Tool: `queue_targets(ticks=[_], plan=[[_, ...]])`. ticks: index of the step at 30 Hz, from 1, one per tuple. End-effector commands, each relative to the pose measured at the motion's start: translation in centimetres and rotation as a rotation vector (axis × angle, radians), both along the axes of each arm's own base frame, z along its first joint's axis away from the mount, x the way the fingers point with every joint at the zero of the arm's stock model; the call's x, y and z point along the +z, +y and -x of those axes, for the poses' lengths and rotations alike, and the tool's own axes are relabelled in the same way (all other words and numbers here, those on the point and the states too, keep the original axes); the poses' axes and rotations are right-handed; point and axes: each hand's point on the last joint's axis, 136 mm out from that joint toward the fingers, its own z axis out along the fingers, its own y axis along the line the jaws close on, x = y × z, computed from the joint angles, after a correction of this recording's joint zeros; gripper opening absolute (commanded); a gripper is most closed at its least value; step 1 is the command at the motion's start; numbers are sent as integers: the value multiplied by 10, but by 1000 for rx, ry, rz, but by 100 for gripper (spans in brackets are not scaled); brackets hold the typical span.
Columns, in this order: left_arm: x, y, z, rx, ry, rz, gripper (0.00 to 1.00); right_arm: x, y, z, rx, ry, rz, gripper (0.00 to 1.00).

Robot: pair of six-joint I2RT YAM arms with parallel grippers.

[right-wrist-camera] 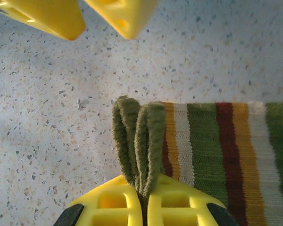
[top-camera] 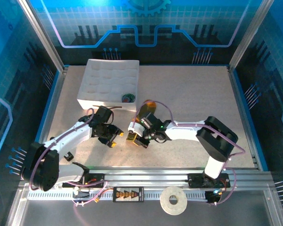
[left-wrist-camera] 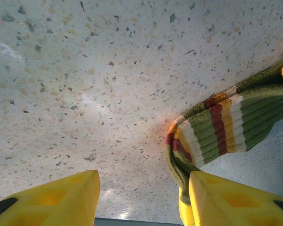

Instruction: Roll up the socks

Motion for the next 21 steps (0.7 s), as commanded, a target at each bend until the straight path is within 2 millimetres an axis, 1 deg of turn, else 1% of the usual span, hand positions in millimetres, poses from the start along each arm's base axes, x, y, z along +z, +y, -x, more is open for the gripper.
queue_targets(ticks=[1,5,9,15,21], plan=[[4,-7,-2,9,15,44,51,-13,-1,18,-24,237,-9,0],[6,-18,-5,12,0,77,44,-22,-5,9,-87,296,-6,0],[2,-34,-6,14,11,118,38,-26,-7,3,-123,356,-4,0],[-6,-55,-12,10,32,141,37,-28,-8,0,-148,435,-12,0],[-13,-64,-21,28,44,147,37,-30,-10,-2,-163,462,-12,0]])
